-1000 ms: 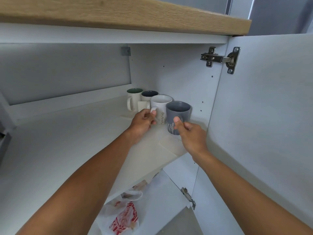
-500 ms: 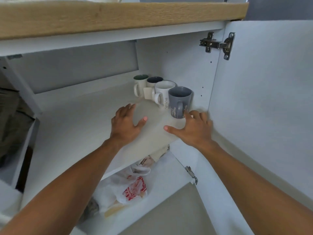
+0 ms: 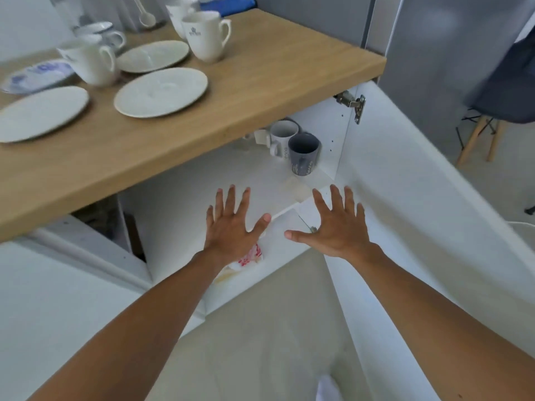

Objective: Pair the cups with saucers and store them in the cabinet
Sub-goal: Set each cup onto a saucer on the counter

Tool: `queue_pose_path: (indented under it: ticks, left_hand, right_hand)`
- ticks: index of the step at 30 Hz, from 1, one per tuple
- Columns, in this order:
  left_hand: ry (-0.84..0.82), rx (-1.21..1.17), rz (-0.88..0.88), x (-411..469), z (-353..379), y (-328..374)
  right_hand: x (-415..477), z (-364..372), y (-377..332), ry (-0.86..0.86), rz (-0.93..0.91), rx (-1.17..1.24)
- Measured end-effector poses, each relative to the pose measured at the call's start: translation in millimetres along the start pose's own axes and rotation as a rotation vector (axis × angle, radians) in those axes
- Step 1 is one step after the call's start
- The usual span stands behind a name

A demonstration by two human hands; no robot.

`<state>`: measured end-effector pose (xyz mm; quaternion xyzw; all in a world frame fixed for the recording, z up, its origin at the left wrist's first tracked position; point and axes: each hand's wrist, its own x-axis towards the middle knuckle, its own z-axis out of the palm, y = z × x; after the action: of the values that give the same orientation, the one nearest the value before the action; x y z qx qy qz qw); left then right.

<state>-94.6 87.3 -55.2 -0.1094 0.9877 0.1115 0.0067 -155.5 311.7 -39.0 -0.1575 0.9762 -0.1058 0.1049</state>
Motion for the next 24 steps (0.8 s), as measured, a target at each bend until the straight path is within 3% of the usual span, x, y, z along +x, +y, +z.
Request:
queue_pose_path:
  ticks: [5,13,24]
  left_hand:
    - [-0.118,0.000,-0.061,-88.8,-71.2,17.8]
    - [-0.070,0.005,-0.108,-182.4,-172.0,40.8]
    - [0.041,-0.049,-0.201,-173.4,-277.3,36.6]
  right_hand:
    - [-77.2,-64.5,-18.5,-0.059,-0.020,-0.031]
    - [-160.2,-158.8,-33.7,-0.083,-0.125,-0.126]
    - [-152.8,-251.9,-68.6,-0.075,-0.185,-0.165]
